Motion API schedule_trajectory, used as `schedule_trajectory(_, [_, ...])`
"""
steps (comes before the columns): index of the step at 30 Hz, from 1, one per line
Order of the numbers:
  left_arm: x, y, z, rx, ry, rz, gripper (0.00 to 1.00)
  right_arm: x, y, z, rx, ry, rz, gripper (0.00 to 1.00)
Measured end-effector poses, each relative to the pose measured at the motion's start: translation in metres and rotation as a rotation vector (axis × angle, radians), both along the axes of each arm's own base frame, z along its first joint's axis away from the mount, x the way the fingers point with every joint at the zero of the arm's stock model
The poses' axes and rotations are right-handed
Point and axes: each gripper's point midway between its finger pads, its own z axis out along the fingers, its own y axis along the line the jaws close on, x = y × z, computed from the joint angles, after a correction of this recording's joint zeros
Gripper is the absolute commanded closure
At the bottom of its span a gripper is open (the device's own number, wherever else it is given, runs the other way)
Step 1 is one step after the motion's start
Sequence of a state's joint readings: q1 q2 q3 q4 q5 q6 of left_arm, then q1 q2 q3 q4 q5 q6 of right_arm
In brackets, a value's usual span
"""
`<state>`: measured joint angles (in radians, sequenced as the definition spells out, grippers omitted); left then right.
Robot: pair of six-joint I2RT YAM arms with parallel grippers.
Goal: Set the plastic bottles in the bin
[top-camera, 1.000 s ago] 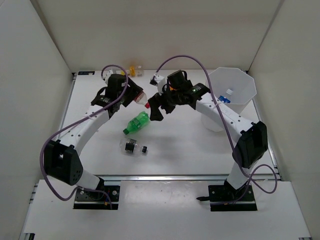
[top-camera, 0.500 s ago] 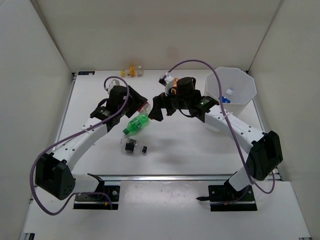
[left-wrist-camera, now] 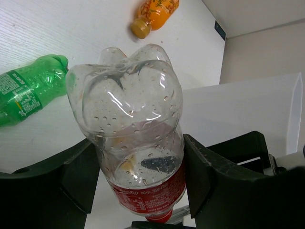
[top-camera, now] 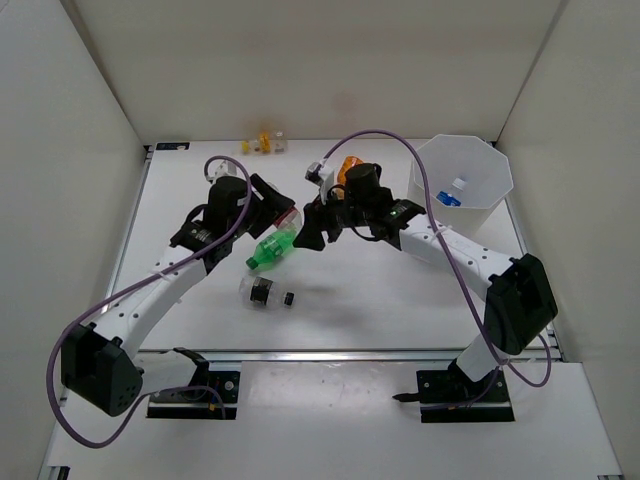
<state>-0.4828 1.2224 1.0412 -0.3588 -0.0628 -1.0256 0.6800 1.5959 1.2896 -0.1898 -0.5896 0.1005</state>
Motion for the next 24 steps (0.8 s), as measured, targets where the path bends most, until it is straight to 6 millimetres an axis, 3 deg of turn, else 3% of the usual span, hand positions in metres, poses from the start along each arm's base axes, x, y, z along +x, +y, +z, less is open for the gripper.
schedule_trajectory(3, [-0.003,-0.004,-0.003,-0.001,0.003,-0.021,0.82,-0.008,0.002,0.001,0.034,0.013,0.059,0.46])
schedule_trajectory(5, [-0.006,-0.008,-0.006,0.003,0.008,-0.038,0.81,-0.013,0.001,-0.003,0.048,0.022,0.093,0.56])
schedule_trajectory(7, [-0.008,-0.010,-0.008,0.014,0.009,-0.050,0.79,-0.019,0.002,-0.006,0.048,0.026,0.125,0.86])
schedule_trajectory(9, [-0.008,-0.011,-0.009,0.021,0.006,-0.056,0.73,-0.019,-0.001,-0.010,0.033,0.034,0.111,1.00])
schedule_trajectory(13, [-0.007,-0.013,-0.007,0.019,-0.010,-0.066,0.52,-0.016,-0.004,-0.011,0.020,0.031,0.100,1.00])
schedule_trajectory(15, [-0.008,-0.014,-0.006,0.011,-0.022,-0.075,0.04,-0.014,-0.006,-0.010,0.001,0.043,0.079,0.99])
schedule_trajectory(20, [-0.020,-0.010,0.005,0.042,-0.046,-0.154,0.01,0.012,-0.026,0.000,-0.051,0.056,-0.076,1.00])
schedule_trajectory(24, [-0.024,0.001,0.039,0.093,-0.106,-0.199,0.01,0.036,-0.072,0.018,-0.073,0.044,-0.250,1.00])
